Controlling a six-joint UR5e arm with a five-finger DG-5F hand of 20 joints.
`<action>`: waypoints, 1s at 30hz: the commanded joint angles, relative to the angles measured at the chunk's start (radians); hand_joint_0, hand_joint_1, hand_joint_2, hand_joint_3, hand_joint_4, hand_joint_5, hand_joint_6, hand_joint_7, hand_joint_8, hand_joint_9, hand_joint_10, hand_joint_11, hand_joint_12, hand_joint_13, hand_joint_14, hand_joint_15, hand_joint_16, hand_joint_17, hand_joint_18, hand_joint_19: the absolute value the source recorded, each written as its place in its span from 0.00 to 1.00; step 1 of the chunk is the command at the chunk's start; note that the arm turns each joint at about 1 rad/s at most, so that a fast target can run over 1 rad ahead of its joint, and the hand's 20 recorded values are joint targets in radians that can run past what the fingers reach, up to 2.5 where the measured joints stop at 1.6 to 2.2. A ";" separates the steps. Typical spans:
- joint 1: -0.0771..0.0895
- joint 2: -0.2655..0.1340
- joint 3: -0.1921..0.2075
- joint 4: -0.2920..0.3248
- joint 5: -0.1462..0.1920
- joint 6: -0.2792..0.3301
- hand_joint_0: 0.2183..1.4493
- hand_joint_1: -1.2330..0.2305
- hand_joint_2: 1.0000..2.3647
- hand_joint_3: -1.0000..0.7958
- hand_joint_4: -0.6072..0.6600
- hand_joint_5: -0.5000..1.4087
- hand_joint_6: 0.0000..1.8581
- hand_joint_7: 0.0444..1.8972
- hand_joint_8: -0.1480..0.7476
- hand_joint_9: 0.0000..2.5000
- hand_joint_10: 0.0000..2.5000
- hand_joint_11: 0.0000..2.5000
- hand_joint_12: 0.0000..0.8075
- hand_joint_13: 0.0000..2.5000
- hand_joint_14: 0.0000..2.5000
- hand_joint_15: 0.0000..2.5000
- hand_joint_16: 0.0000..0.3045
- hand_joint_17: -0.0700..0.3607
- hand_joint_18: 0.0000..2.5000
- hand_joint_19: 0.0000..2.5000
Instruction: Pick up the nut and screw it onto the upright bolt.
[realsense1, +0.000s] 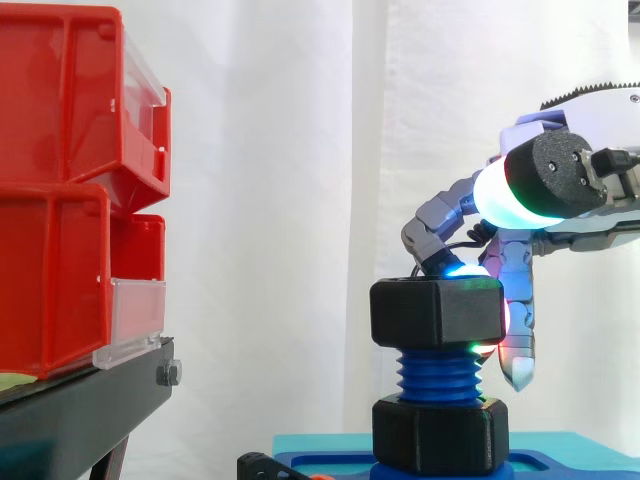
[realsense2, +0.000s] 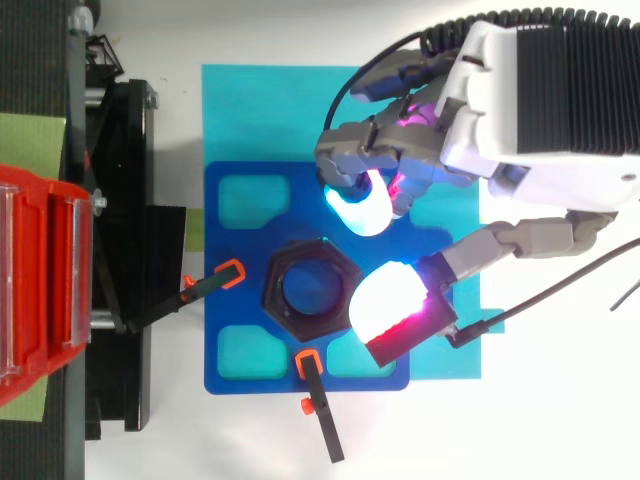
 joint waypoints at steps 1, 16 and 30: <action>-0.009 0.002 0.006 0.001 -0.004 0.001 0.23 0.65 0.00 0.28 0.69 0.24 0.27 0.59 0.52 0.52 0.00 0.02 0.43 0.37 0.00 0.00 0.18 0.44 0.30 0.00; -0.070 -0.003 0.057 0.107 -0.153 -0.034 0.20 0.66 0.00 0.28 0.62 0.18 0.27 0.29 0.45 0.24 0.00 0.00 0.47 0.20 0.00 0.00 0.25 0.55 0.13 0.00; -0.033 -0.022 0.054 0.110 -0.144 -0.023 0.18 0.71 0.00 0.28 0.59 0.17 0.27 0.29 0.42 0.13 0.00 0.00 0.48 0.08 0.00 0.00 0.25 0.57 0.00 0.00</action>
